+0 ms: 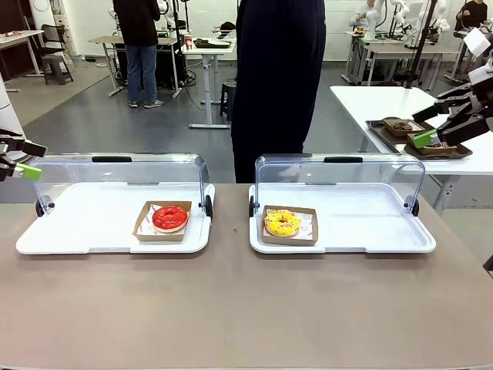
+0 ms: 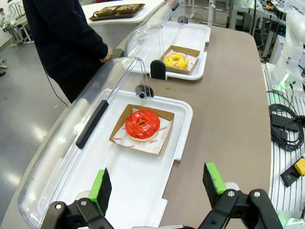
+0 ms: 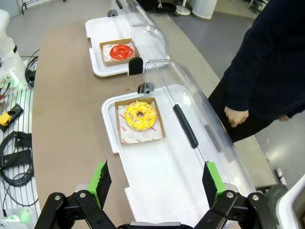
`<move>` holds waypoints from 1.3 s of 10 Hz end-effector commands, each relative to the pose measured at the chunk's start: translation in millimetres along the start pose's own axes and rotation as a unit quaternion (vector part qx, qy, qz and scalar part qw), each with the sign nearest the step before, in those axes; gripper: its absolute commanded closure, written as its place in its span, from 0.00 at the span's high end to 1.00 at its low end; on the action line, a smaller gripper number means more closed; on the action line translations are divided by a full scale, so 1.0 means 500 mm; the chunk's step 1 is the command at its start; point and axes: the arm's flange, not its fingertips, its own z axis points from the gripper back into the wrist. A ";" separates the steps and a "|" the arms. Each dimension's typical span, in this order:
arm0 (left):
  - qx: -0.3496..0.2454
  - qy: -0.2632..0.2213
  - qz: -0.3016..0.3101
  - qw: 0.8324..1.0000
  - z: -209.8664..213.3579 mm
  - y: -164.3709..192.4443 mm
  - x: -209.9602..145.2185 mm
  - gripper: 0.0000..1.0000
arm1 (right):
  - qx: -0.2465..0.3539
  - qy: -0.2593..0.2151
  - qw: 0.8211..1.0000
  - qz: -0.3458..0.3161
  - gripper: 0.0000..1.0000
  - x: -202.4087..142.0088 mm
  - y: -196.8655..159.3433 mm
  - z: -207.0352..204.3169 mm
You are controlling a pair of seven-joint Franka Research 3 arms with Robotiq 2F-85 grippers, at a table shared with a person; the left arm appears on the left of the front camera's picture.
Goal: Provide the desired donut to the person.
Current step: Place the picked Paper togo box onto the Handle tray extended by the person.
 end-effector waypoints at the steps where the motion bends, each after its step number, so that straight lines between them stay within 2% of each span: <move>1: -0.001 -0.003 0.000 1.000 0.001 -0.001 -0.001 1.00 | 0.004 -0.004 1.000 0.000 1.00 -0.002 0.001 0.000; 13: -0.001 -0.003 0.000 1.000 0.001 -0.001 -0.001 1.00 | 0.004 -0.004 1.000 0.000 1.00 -0.002 0.001 0.000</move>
